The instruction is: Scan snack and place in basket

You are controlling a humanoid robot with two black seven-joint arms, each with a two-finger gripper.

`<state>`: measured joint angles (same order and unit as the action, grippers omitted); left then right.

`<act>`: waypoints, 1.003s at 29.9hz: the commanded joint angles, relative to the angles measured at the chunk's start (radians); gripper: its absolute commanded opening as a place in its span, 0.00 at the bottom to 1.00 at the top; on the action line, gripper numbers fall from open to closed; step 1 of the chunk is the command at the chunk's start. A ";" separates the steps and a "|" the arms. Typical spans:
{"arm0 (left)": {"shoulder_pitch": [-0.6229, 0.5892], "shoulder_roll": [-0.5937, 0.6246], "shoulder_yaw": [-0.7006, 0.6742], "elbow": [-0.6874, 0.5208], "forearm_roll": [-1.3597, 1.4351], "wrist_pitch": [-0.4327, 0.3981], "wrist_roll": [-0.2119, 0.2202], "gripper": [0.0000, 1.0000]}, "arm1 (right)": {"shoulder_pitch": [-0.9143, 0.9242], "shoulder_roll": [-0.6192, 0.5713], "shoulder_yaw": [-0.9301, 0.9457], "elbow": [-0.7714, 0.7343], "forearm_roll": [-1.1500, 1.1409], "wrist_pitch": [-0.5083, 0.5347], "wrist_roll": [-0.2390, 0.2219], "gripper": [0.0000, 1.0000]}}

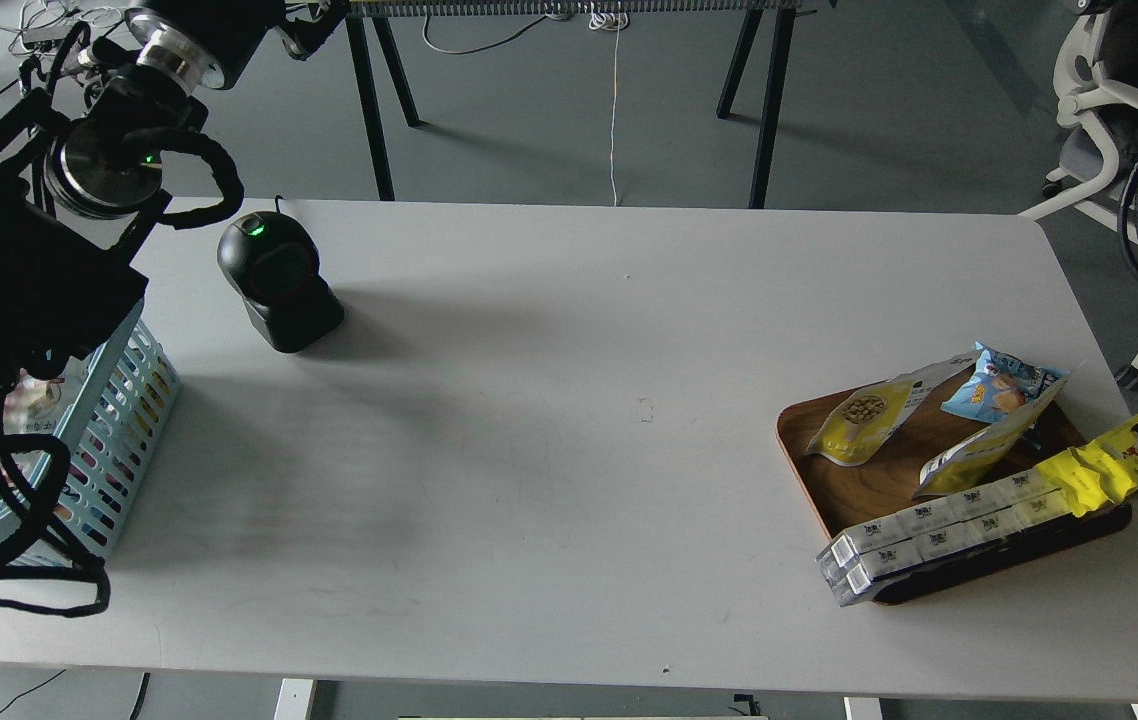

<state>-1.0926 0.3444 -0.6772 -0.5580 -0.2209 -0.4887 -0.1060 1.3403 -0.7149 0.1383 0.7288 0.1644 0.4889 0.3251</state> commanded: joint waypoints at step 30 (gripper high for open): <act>0.000 0.010 0.010 0.006 0.000 0.000 -0.004 1.00 | 0.738 0.118 -0.796 0.826 -1.590 0.000 0.164 0.99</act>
<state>-1.0924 0.3495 -0.6662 -0.5587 -0.2208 -0.4887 -0.1090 2.0771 -0.6027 -0.6251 1.5124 -1.2857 0.4886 0.4888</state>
